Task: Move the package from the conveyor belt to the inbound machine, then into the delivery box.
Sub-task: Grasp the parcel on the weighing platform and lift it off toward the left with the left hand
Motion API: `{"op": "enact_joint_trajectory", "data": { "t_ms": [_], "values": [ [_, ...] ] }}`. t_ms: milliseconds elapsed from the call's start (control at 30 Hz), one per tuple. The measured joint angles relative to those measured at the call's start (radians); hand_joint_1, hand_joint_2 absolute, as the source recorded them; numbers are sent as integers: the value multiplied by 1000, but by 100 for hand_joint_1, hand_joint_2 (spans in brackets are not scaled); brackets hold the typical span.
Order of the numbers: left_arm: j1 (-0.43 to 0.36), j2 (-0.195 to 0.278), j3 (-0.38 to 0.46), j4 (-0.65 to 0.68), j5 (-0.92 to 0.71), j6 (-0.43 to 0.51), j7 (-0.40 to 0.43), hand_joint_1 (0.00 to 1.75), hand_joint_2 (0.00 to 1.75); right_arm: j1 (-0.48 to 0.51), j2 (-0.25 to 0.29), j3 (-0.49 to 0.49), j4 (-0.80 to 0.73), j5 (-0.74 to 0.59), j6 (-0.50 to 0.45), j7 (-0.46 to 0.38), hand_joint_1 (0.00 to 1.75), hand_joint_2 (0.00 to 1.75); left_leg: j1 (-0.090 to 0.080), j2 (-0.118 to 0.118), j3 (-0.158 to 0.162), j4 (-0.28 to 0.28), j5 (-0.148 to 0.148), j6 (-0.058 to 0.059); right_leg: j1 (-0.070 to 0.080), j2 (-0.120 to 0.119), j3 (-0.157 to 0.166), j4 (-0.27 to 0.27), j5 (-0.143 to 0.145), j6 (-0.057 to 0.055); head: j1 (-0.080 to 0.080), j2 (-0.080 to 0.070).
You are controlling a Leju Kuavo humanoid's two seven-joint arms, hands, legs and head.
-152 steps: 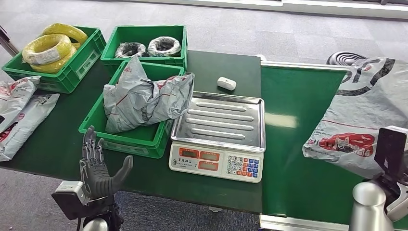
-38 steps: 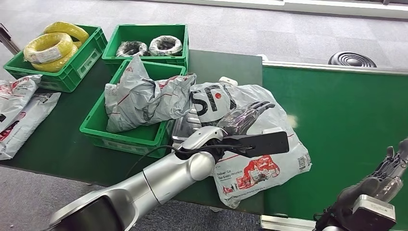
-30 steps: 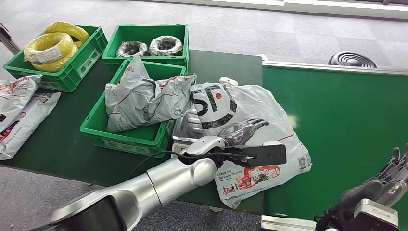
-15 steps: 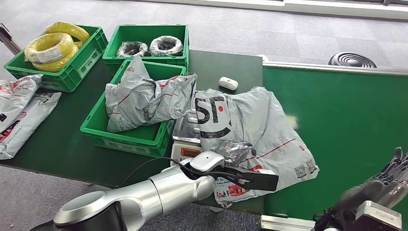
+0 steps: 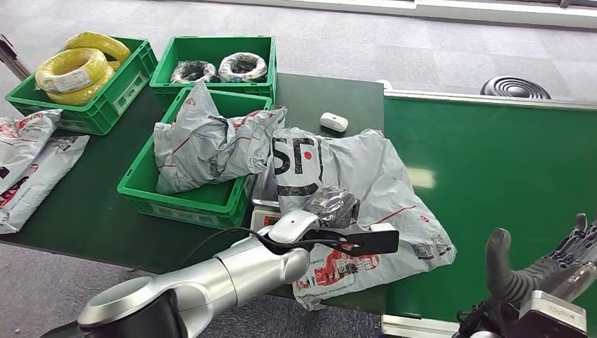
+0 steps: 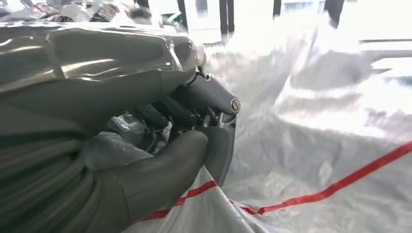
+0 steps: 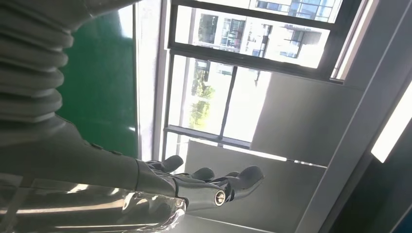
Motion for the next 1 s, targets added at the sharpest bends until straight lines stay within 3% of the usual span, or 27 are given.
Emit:
{"op": "enact_joint_trajectory", "data": {
  "t_ms": [233, 467, 633, 867, 1000],
  "values": [
    [-14, 0, 133, 4, -37, 138, -105, 175, 175, -10, 0, 1, 13, -3, 0, 8, 0, 175, 0, 0, 0, 0, 0, 0, 0, 0, 0, 0, 0, 0, 0, 0],
    [-22, -1, 306, -60, -85, 184, -185, 175, 175, -21, 0, 0, 21, -3, 0, 18, 0, 175, 0, 0, 0, 0, 0, 0, 0, 0, 0, 0, 0, 0, 0, 0],
    [-16, 2, 448, -172, -134, 162, -226, 175, 175, -21, 0, -1, 21, 1, 0, 18, 0, 175, 0, 0, 0, 0, 0, 0, 0, 0, -1, 0, 0, 0, 0, 0],
    [15, 19, 660, -457, -149, 70, -251, 175, 175, -6, 0, -6, 21, -4, -3, 12, 0, 175, 0, 0, -1, 0, 0, 0, 0, 0, -1, 0, 0, 0, 0, 0],
    [25, 34, 736, -580, -143, 59, -261, 175, 175, 5, 0, -9, 21, -11, -4, 4, 0, 175, 0, 0, -1, 0, 0, 0, 0, 0, -1, 0, 0, 0, 0, 0]
  ]
}}
